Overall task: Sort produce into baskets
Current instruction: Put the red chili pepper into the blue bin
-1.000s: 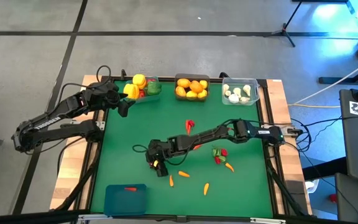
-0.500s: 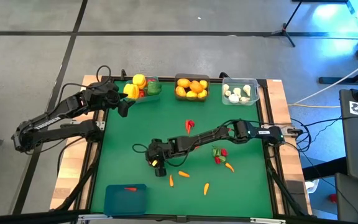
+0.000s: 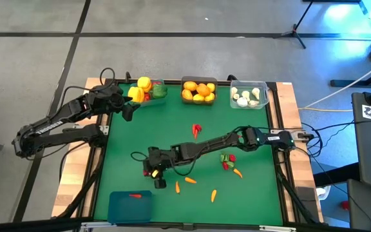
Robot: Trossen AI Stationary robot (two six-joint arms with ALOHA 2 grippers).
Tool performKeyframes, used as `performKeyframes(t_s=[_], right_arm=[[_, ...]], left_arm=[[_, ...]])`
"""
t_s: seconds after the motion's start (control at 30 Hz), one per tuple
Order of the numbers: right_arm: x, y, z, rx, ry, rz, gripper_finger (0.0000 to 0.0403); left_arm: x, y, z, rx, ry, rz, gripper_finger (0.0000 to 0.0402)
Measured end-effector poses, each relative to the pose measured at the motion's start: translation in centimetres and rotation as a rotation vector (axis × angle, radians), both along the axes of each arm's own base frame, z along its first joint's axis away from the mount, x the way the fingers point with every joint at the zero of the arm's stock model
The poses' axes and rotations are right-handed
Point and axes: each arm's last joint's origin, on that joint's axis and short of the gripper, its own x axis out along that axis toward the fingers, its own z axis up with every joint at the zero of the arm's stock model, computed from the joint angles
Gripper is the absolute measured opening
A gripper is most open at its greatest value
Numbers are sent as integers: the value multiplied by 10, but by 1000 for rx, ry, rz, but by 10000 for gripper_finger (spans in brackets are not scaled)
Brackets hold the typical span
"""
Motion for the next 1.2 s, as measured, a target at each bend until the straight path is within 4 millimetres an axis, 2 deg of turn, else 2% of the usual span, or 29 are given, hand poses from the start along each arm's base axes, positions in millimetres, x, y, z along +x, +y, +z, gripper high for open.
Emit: performKeyframes(t_s=[0.13,0.4,0.7,0.97,1.2], right_arm=[[-2,22,17,-51,-79,73,108],[-11,62,25,-133,-174,166,108],[-6,66,30,-119,-288,224,108],[-3,72,17,-29,-298,293,108],[-4,72,13,25,-238,286,108]], left_arm=[[0,0,0,0,0,0,308],[0,0,0,8,6,-6,308],[0,0,0,7,5,-5,308],[0,0,0,10,7,-7,308],[0,0,0,7,5,-5,308]])
